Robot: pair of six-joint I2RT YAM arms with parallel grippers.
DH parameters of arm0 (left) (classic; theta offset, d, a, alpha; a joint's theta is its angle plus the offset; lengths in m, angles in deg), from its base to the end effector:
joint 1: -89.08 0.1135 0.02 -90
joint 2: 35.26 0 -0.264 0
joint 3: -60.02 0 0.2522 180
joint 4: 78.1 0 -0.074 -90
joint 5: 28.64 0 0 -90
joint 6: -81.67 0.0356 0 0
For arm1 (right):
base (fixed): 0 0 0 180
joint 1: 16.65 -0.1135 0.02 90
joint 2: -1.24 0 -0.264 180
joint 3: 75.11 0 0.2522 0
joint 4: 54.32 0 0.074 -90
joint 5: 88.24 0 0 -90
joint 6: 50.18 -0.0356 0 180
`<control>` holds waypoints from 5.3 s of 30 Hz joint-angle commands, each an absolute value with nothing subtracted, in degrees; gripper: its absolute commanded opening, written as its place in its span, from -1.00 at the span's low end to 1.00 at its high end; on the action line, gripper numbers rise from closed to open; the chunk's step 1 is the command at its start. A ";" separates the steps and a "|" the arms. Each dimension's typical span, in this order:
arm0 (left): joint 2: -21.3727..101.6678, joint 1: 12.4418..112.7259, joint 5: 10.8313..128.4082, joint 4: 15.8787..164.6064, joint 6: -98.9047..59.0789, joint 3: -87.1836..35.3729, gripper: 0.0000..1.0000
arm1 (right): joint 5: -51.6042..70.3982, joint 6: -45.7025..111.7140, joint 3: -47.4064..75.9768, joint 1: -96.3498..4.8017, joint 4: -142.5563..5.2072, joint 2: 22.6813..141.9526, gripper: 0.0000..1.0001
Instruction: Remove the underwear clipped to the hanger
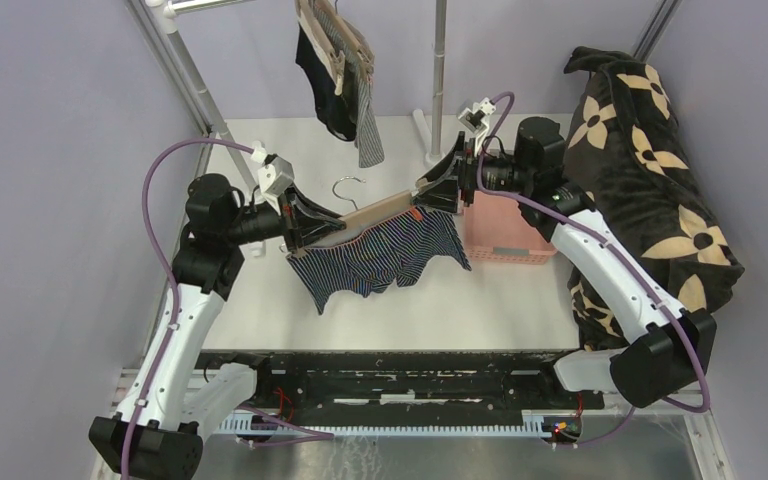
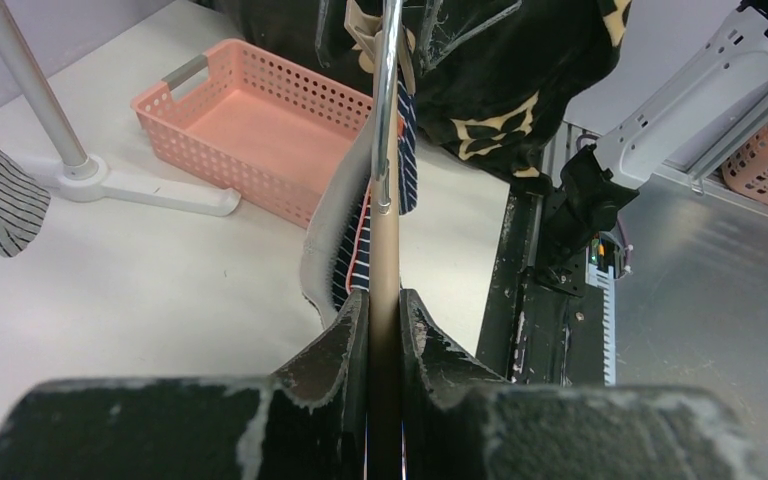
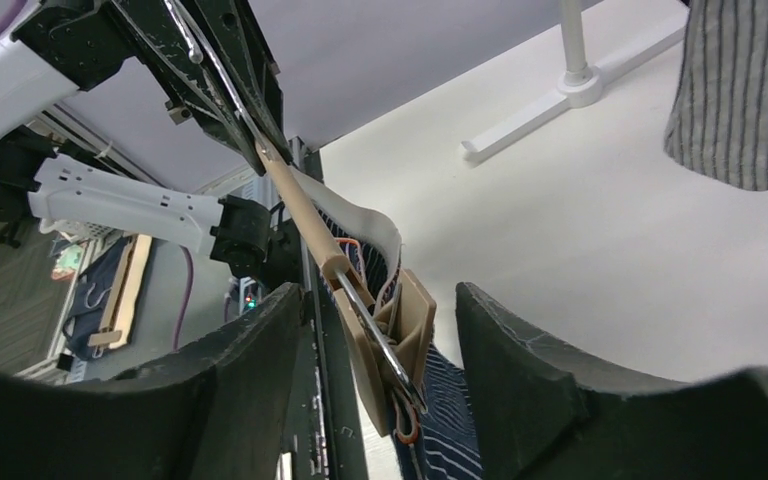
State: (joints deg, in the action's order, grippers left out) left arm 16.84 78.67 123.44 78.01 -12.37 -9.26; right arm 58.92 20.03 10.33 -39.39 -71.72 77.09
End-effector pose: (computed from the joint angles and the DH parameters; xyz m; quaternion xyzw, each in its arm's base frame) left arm 0.1800 -0.0651 0.3857 0.3777 0.6202 -0.4539 0.5164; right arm 0.2620 0.1422 0.3988 -0.3314 0.6535 0.5453 0.4072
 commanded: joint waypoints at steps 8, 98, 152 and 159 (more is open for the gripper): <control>17.46 78.60 123.50 81.70 -14.59 -9.81 -0.94 | 56.83 21.15 13.57 -40.81 -69.75 76.82 -0.67; 36.73 61.85 98.52 158.20 -56.58 1.95 -0.02 | 43.52 1.94 2.98 -44.97 -15.06 77.90 -0.98; 20.76 61.93 98.35 123.77 -31.24 7.46 -0.94 | 42.62 2.57 4.29 -45.02 -20.77 74.01 -0.98; 21.60 61.88 99.25 115.61 -30.14 -0.22 0.70 | 43.15 2.76 4.22 -45.03 -21.56 73.84 -0.98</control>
State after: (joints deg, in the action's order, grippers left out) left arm 22.00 61.95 100.06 117.70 -31.91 4.99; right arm 43.78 1.43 1.57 -45.03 -24.00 75.52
